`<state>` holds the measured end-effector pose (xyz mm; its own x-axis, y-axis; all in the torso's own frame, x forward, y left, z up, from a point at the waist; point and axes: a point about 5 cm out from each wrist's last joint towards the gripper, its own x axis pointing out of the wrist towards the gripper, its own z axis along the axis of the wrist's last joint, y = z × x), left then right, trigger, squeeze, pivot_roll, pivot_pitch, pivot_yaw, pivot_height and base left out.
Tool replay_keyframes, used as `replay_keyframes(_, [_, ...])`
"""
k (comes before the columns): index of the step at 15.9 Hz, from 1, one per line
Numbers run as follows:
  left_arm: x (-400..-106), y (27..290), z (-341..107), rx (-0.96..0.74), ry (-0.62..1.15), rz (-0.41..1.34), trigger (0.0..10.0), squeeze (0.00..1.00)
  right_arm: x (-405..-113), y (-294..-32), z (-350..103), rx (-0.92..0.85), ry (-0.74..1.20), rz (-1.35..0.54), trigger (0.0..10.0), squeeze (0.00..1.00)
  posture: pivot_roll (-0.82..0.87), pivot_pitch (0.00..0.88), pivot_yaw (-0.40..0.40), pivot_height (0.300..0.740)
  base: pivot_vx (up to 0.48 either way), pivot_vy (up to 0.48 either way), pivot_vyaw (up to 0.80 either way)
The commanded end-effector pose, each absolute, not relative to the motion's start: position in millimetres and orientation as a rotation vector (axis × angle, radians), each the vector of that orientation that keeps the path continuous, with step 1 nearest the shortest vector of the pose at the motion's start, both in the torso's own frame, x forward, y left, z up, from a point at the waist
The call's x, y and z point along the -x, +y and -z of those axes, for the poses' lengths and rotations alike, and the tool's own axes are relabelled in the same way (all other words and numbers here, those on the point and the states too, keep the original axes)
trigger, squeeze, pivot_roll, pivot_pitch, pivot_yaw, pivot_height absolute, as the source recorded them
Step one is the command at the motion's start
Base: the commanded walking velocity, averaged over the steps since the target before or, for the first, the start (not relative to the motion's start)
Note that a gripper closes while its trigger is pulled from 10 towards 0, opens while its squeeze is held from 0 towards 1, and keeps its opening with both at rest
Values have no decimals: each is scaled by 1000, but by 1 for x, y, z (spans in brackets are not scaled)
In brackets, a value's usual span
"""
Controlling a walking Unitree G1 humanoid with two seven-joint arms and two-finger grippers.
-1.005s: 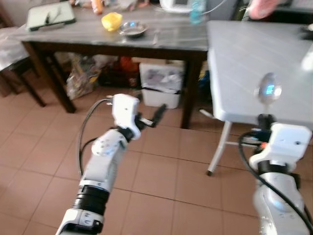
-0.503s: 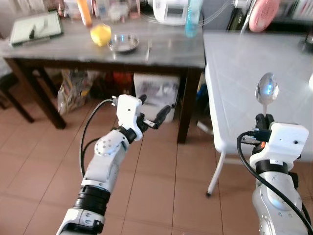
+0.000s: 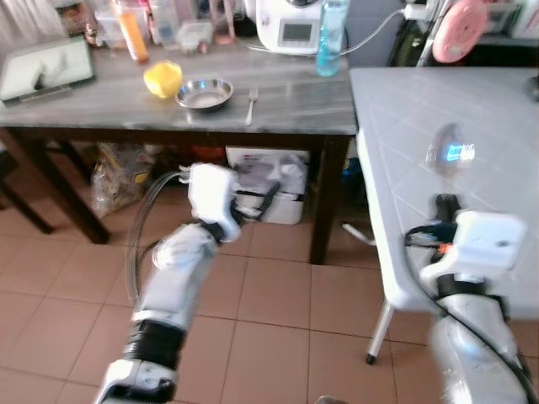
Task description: Setting the table
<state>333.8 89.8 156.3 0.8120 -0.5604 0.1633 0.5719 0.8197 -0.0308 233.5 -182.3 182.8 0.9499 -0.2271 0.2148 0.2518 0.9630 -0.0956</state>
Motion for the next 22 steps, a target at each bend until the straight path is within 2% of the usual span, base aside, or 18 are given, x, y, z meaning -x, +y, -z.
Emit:
replay_keyframes(1, [-336, 100, -158, 51, -150, 573, 10000, 0, -234, -177, -186, 112, -223, 230, 10000, 0, 35, 103, 27, 740, 0, 0, 0])
replay_keyframes(6, [-336, 98, -159, 52, -154, 594, 10000, 0, -234, -177, -187, 111, -226, 234, 10000, 0, 32, 105, 29, 740, 0, 52, 0])
replay_keyframes(22, [-334, 90, -157, 47, -156, 629, 10000, 0, -232, -177, -188, 123, -235, 243, 10000, 0, 20, 106, 36, 740, 0, 418, 0])
